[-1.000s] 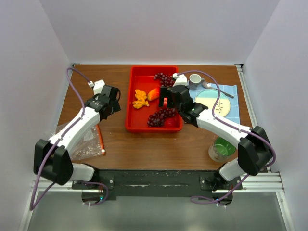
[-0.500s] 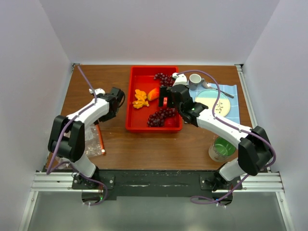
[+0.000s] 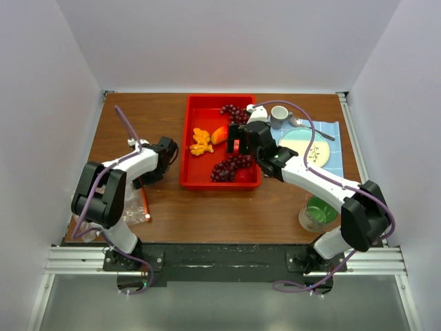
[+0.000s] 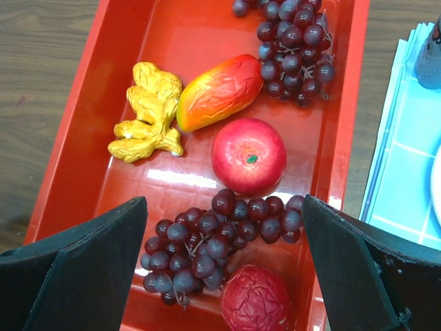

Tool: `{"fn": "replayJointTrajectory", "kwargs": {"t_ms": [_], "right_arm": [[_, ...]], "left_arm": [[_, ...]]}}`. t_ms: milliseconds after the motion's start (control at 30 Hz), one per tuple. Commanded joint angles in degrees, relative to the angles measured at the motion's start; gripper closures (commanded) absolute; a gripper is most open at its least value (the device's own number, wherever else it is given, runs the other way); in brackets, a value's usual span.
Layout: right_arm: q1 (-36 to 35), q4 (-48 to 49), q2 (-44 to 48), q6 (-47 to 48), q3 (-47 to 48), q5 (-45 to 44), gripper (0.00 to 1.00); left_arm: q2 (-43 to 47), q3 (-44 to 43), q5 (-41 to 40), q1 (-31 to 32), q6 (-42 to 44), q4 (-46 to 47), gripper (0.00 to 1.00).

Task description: Place the food in the zip-top bag and seal the zipper

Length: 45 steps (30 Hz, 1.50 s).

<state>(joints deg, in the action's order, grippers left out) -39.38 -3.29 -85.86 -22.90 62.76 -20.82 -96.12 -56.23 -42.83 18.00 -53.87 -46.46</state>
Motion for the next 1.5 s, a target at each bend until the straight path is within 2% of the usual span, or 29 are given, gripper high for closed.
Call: {"fn": "replayJointTrajectory", "kwargs": {"t_ms": [0, 67, 300, 467, 500, 567, 600, 633, 800, 967, 1033, 1100, 1233, 1467], "right_arm": [[-0.09, 0.48, 1.14, 0.48, 1.75, 0.78, 0.01], [0.00, 0.65, 0.96, 0.40, 1.66, 0.87, 0.01], [0.00, 0.74, 0.70, 0.31, 1.66, 1.31, 0.01], [0.00, 0.65, 0.52, 0.22, 1.66, 1.13, 0.01], [0.00, 0.65, 0.52, 0.31, 1.66, 1.22, 0.02], [0.00, 0.57, 0.44, 0.48, 1.75, 1.22, 0.01], [0.00, 0.48, 0.35, 0.40, 1.84, 1.13, 0.01], [-0.09, 0.39, 0.43, 0.40, 1.84, 1.13, 0.01], [0.00, 0.48, 0.35, 1.36, 2.28, 2.09, 0.01], [0.00, 1.62, -0.70, 3.64, 4.03, 7.45, 0.01], [0.00, 2.06, -2.28, 3.82, 5.96, 12.89, 0.01], [-0.09, 2.23, -3.69, 2.95, 7.72, 18.59, 0.02], [-0.96, 2.32, -7.64, -0.13, 14.03, 24.23, 0.04], [-4.12, 5.92, -13.01, -7.24, 19.32, 30.13, 0.09]], "left_arm": [[-0.83, 1.29, -1.38, -0.86, -2.73, 2.51, 0.44], [-0.83, 1.91, -1.29, -0.86, -2.91, 2.95, 0.51], [-0.74, 3.76, -1.38, -0.95, -4.76, 3.48, 0.57], [-0.65, 3.85, -1.29, -0.95, -5.02, 3.39, 0.66], [-0.39, 3.67, -1.21, -0.95, -4.93, 3.22, 0.70], [0.31, 3.06, -0.77, -0.95, -4.06, 3.13, 0.83], [1.45, 2.71, -0.59, -0.95, -3.44, 2.95, 0.95], [2.15, 2.35, -0.24, -0.95, -1.96, 2.95, 1.00], [9.60, -1.42, 3.71, -0.95, 5.86, 4.08, 1.00], [19.28, -4.32, 15.39, -0.95, 20.18, 10.41, 1.00], [23.33, -4.85, 19.69, -0.95, 24.05, 13.32, 1.00], [25.44, -5.82, 21.55, -0.95, 25.56, 13.24, 1.00], [28.61, -6.35, 27.60, -0.95, 27.58, 13.93, 1.00], [31.96, -6.26, 32.63, -0.95, 28.11, 16.92, 1.00]]}}
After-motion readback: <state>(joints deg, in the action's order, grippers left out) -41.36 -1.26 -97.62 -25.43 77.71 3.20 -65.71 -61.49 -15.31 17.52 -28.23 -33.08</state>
